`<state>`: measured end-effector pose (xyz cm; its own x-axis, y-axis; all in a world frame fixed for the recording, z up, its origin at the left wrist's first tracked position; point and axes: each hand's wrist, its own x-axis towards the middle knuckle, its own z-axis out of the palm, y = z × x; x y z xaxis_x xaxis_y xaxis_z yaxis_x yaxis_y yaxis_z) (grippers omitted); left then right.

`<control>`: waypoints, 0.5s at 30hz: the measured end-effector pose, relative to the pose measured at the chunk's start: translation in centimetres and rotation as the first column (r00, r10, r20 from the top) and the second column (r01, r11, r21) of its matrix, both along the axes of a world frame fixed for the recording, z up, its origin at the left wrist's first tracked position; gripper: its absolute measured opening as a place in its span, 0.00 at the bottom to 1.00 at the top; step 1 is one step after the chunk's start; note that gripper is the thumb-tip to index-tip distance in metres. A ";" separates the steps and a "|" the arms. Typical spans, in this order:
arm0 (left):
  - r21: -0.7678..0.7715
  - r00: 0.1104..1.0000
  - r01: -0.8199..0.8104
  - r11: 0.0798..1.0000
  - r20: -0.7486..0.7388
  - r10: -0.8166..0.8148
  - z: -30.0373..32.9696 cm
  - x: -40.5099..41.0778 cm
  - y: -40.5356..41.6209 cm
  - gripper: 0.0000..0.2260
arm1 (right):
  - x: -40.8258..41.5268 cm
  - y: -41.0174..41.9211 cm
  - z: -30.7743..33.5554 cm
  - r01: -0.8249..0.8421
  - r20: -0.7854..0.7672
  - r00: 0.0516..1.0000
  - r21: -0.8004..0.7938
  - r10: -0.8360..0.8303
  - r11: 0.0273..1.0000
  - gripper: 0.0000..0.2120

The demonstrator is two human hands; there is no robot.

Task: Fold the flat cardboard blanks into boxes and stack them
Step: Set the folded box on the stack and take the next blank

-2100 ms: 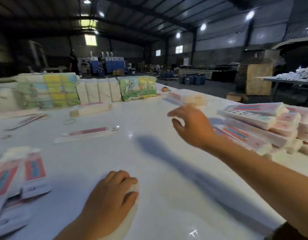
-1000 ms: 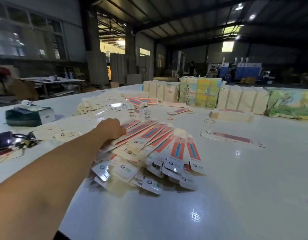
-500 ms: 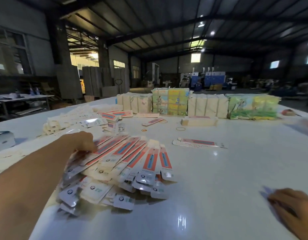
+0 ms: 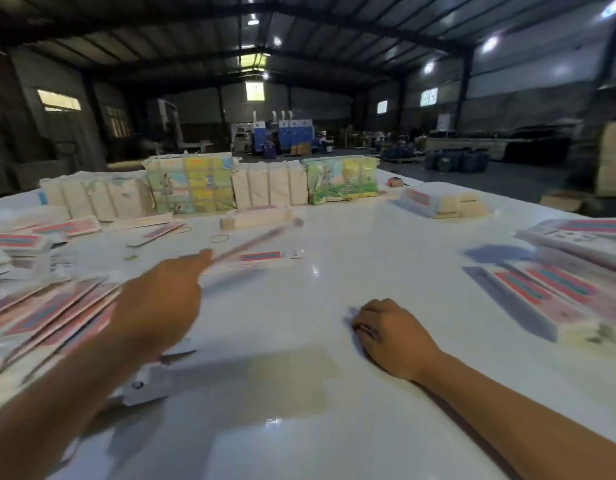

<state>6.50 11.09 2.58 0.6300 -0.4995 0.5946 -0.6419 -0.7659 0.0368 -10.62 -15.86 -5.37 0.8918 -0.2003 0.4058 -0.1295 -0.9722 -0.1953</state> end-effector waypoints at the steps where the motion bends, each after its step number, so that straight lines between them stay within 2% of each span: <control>1: 0.012 0.989 0.146 0.989 0.026 -0.147 -1.5 -2.2 -2.2 0.23 | -0.1 -0.1 -0.1 0.005 -0.010 1.000 0.007 -0.005 1.000 0.11; 3: 0.075 0.908 0.388 0.919 0.138 -0.395 -4.7 -6.8 -5.7 0.22 | -0.1 -0.4 -0.2 0.019 -0.038 0.999 -0.014 -0.019 1.000 0.11; 4: 0.083 0.882 0.430 0.899 0.173 -0.438 -5.7 -7.8 -6.6 0.19 | -0.2 -0.4 -0.3 0.025 -0.035 0.999 0.005 -0.025 1.000 0.11; 5: 0.091 0.879 0.444 0.891 0.148 -0.453 -6.2 -8.1 -7.0 0.17 | -0.3 -0.5 -0.3 0.020 -0.016 1.000 0.047 -0.019 0.999 0.10; 8: 0.052 0.877 0.466 0.883 0.106 -0.469 -7.2 -8.0 -7.3 0.22 | -0.4 -0.7 -0.3 0.000 0.019 1.000 0.154 -0.003 0.988 0.10; 10: 0.049 0.878 0.458 0.887 0.129 -0.461 -7.4 -7.8 -7.1 0.23 | -0.3 -1.0 -0.1 0.039 0.029 0.998 0.319 -0.051 0.947 0.11; 11: 0.047 0.879 0.455 0.889 0.132 -0.458 -7.3 -7.7 -7.2 0.23 | -0.2 -1.1 0.2 0.057 0.064 0.993 0.470 -0.098 0.881 0.11; 12: 0.049 0.882 0.451 0.891 0.125 -0.453 -7.2 -7.7 -7.2 0.23 | -0.1 -1.1 0.6 0.044 0.117 0.981 0.650 -0.157 0.758 0.12; 14: 0.052 0.881 0.456 0.889 0.118 -0.458 -7.1 -7.8 -7.1 0.23 | -0.1 -1.2 1.6 -0.111 0.210 0.949 0.920 -0.234 0.376 0.15; 15: 0.063 0.884 0.453 0.889 0.100 -0.457 -7.0 -7.8 -7.1 0.24 | -0.1 -1.1 2.1 -0.198 0.236 0.944 0.964 -0.230 0.180 0.17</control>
